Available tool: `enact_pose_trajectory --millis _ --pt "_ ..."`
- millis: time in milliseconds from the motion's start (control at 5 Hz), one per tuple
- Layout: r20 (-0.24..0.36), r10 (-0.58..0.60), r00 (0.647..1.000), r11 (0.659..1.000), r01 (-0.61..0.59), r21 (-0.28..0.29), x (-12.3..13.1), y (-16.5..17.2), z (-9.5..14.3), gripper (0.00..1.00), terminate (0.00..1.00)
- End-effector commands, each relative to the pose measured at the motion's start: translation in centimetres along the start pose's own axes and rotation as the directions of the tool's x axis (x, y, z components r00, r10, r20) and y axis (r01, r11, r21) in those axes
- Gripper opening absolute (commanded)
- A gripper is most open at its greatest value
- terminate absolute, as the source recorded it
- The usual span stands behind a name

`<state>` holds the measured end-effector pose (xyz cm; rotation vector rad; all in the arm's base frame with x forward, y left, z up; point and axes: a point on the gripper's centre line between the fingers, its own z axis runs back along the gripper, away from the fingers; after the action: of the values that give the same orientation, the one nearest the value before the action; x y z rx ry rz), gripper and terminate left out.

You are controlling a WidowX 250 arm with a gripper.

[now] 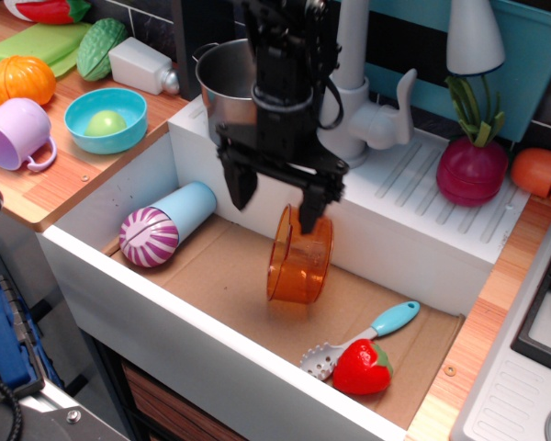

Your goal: Flip orange pot upright in sink

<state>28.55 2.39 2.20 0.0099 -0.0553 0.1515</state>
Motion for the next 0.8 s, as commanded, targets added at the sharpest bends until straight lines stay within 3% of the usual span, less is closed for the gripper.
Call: enact_pose_trajectory --millis 0,600 --pt "0.113 0.088 0.99 0.987 -0.071 -0.147 1.1 0.7 0.4 1.0 0.0" --pt "0.177 0.122 0.977 0.968 -0.077 -0.239 1.8 0.4 -1.4 1.0 0.0"
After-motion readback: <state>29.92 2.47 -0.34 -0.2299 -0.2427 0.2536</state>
